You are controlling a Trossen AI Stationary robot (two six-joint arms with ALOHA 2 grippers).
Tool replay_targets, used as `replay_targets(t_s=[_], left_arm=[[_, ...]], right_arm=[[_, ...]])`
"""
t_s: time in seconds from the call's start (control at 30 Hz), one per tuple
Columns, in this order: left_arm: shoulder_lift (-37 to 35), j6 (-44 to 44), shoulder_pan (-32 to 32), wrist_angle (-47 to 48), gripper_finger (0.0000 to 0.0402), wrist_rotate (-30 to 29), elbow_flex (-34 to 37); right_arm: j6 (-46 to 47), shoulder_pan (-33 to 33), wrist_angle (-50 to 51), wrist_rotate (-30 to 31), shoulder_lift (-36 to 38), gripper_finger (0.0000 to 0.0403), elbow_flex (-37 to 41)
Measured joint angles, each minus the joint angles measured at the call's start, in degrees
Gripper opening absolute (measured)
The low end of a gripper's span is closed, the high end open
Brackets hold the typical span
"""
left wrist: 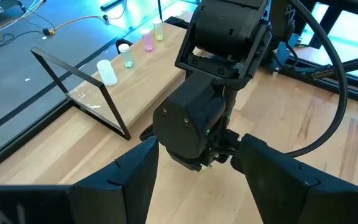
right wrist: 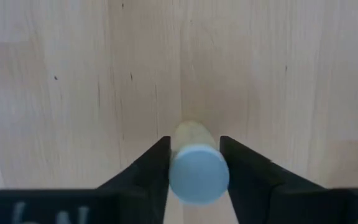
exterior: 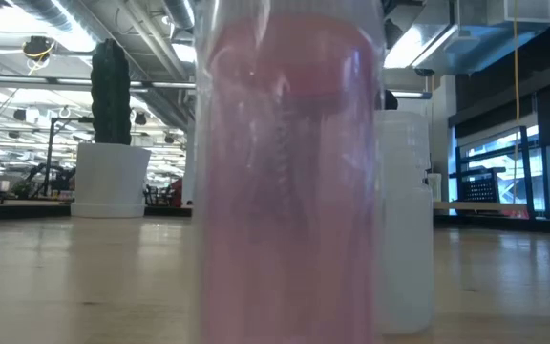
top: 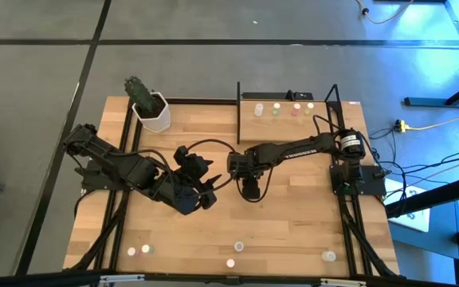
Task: Pick and place medicine bottles onto shelf by color
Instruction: Put the top yellow pill bottle on the shelf aligned with the other yellow pill bottle
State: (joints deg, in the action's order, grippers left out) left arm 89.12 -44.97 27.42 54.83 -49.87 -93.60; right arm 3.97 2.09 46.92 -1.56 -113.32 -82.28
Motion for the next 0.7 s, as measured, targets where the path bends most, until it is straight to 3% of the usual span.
replay_targets(t_s=[0.1,0.37,0.7], left_arm=[[0.0,0.0,0.0,0.0,0.0220,0.0,0.0],[0.0,0.0,0.0,0.0,0.0220,0.0,0.0],[0.0,0.0,0.0,0.0,0.0220,0.0,0.0]], right_arm=[[0.2,0.0,0.0,0.0,0.0,0.0111,0.0],[0.4,0.2,1.9,0.0,0.7,0.0123,0.0],[2.0,0.2,6.1,2.6,9.4,0.0115,-0.1]])
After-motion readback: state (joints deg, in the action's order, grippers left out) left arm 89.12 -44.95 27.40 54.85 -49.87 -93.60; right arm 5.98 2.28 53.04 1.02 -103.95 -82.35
